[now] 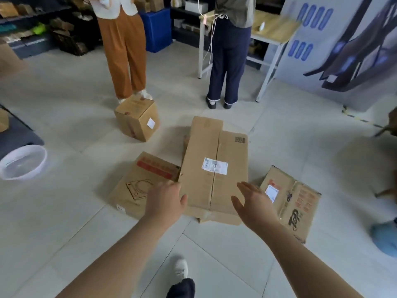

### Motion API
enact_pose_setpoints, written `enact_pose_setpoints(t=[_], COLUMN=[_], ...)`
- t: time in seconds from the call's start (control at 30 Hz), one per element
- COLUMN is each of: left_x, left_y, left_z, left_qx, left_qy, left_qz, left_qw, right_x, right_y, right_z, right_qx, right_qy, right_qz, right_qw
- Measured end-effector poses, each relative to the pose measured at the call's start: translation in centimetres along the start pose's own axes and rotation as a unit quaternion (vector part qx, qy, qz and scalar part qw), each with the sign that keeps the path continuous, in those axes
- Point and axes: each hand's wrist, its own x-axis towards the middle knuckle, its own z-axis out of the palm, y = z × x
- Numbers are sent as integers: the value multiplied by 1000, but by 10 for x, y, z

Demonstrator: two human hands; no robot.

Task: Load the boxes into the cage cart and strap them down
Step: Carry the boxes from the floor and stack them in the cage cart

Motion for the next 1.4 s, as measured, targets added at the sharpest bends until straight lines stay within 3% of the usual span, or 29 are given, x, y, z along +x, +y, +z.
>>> enact_pose_setpoints(t=[0.4, 0.7, 0.87, 1.07, 1.4], left_x=[131, 179, 185, 184, 192], left_y=[-17, -34, -43, -45, -42], left_z=[110, 226, 276, 299, 255], left_qx=[46, 78, 6, -146, -165], left_qy=[-132, -207, -253, -212, -140], left_qz=[43, -32, -93, -152, -184], left_qw=[989, 975, 963, 954, 959], right_x=[97, 147, 156, 161, 166], right_y=[59, 133, 158, 165, 140], right_z=[93, 202, 245, 272, 235], right_qx=[-2, -18, 42, 127, 107], right_qy=[-53, -124, -138, -68, 16], right_qz=[95, 162, 233, 249, 269], right_qw=[994, 979, 962, 958, 957])
